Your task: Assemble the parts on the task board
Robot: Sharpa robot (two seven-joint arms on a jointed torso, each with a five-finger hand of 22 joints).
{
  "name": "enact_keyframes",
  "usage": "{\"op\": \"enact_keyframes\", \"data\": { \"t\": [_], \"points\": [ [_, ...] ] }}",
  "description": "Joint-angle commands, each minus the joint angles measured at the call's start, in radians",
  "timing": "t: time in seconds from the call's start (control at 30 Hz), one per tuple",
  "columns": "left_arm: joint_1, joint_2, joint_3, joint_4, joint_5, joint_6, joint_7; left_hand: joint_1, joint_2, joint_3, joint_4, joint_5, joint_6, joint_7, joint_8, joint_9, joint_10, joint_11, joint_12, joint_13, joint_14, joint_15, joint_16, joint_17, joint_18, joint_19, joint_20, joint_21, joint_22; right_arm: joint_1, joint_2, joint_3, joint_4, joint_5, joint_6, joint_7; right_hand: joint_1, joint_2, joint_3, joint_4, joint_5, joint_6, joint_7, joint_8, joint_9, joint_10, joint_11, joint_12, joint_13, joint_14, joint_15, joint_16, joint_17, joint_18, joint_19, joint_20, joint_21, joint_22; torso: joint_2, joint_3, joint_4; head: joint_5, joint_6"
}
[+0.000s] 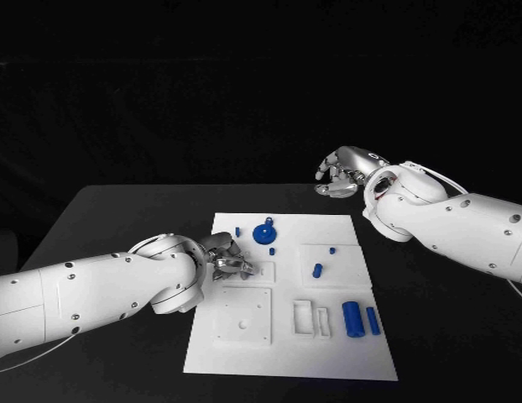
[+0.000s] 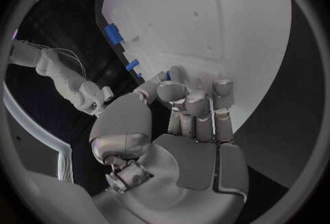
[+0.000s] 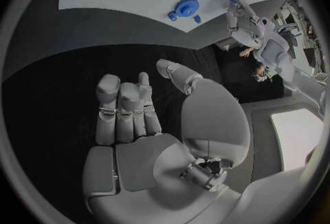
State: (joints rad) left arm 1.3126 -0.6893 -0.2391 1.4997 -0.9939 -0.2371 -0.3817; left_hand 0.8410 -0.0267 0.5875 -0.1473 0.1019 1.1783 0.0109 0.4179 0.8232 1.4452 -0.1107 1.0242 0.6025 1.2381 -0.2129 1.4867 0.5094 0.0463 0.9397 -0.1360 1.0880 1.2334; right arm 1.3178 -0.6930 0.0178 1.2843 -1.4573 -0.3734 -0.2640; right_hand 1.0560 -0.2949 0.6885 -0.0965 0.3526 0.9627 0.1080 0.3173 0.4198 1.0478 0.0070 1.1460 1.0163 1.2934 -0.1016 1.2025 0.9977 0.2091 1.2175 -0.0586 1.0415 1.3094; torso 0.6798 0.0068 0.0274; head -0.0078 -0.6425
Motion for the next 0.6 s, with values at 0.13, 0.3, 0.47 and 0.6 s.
{"op": "enact_keyframes", "data": {
  "t": [0.13, 0.3, 0.47, 0.6],
  "points": [
    [-0.001, -0.001, 0.0, -0.014, 0.019, -0.004, -0.014, -0.016, -0.074, 0.006, 0.04, -0.023, 0.044, -0.031, -0.002, -0.013, -0.045, -0.016, -0.018, -0.021, -0.004, -0.012, -0.014, -0.013, 0.015, -0.008, -0.14, 0.004, -0.009, 0.001, 0.0, 0.0, 0.0, -0.003, 0.011, 0.003, -0.001, 0.004, -0.006, 0.002, 0.005, -0.001, 0.009, 0.003, 0.001, -0.002, -0.003, 0.001, -0.001, -0.005, -0.003, -0.003, 0.001, 0.053, 0.0, -0.006, -0.007, 0.011, 0.0, -0.0007, 0.0009, -0.002, 0.001],
    [-0.001, -0.001, 0.0, -0.016, 0.029, -0.01, -0.013, -0.011, -0.108, 0.013, 0.065, -0.026, 0.029, -0.027, -0.013, -0.023, -0.046, -0.014, -0.027, -0.032, -0.004, -0.011, -0.023, -0.023, 0.016, -0.009, -0.14, 0.006, -0.016, 0.001, -0.001, 0.0, 0.0, -0.003, 0.011, 0.003, -0.002, 0.004, -0.006, 0.002, 0.005, -0.001, 0.008, 0.003, 0.002, -0.002, -0.003, 0.001, -0.002, -0.005, -0.003, -0.004, 0.001, 0.053, 0.0, -0.006, -0.007, 0.011, 0.0, -0.001, 0.0009, -0.002, 0.001],
    [-0.001, -0.002, 0.0, -0.017, 0.039, -0.019, -0.011, -0.007, -0.117, 0.015, 0.074, -0.025, 0.024, -0.024, -0.018, -0.024, -0.05, -0.012, -0.031, -0.036, -0.008, -0.009, -0.028, -0.029, 0.016, -0.011, -0.139, 0.007, -0.019, 0.0, -0.001, 0.0, -0.001, -0.003, 0.011, 0.003, -0.002, 0.004, -0.007, 0.002, 0.005, -0.001, 0.008, 0.003, 0.002, -0.002, -0.003, 0.001, -0.002, -0.005, -0.003, -0.004, 0.001, 0.053, 0.0, -0.006, -0.007, 0.011, 0.0, -0.0006, 0.0009, -0.003, 0.0],
    [-0.001, -0.002, 0.0, -0.017, 0.046, -0.025, -0.007, -0.002, -0.121, 0.016, 0.08, -0.024, 0.018, -0.022, -0.023, -0.025, -0.055, -0.009, -0.035, -0.039, -0.011, -0.008, -0.033, -0.034, 0.015, -0.014, -0.139, 0.007, -0.022, 0.0, -0.001, 0.0, -0.001, -0.003, 0.011, 0.003, -0.002, 0.004, -0.007, 0.002, 0.006, -0.001, 0.008, 0.003, 0.002, -0.002, -0.003, 0.001, -0.002, -0.005, -0.003, -0.004, 0.001, 0.053, 0.0, -0.006, -0.007, 0.011, 0.0, -0.0006, 0.001, -0.003, 0.0]
  ]
}}
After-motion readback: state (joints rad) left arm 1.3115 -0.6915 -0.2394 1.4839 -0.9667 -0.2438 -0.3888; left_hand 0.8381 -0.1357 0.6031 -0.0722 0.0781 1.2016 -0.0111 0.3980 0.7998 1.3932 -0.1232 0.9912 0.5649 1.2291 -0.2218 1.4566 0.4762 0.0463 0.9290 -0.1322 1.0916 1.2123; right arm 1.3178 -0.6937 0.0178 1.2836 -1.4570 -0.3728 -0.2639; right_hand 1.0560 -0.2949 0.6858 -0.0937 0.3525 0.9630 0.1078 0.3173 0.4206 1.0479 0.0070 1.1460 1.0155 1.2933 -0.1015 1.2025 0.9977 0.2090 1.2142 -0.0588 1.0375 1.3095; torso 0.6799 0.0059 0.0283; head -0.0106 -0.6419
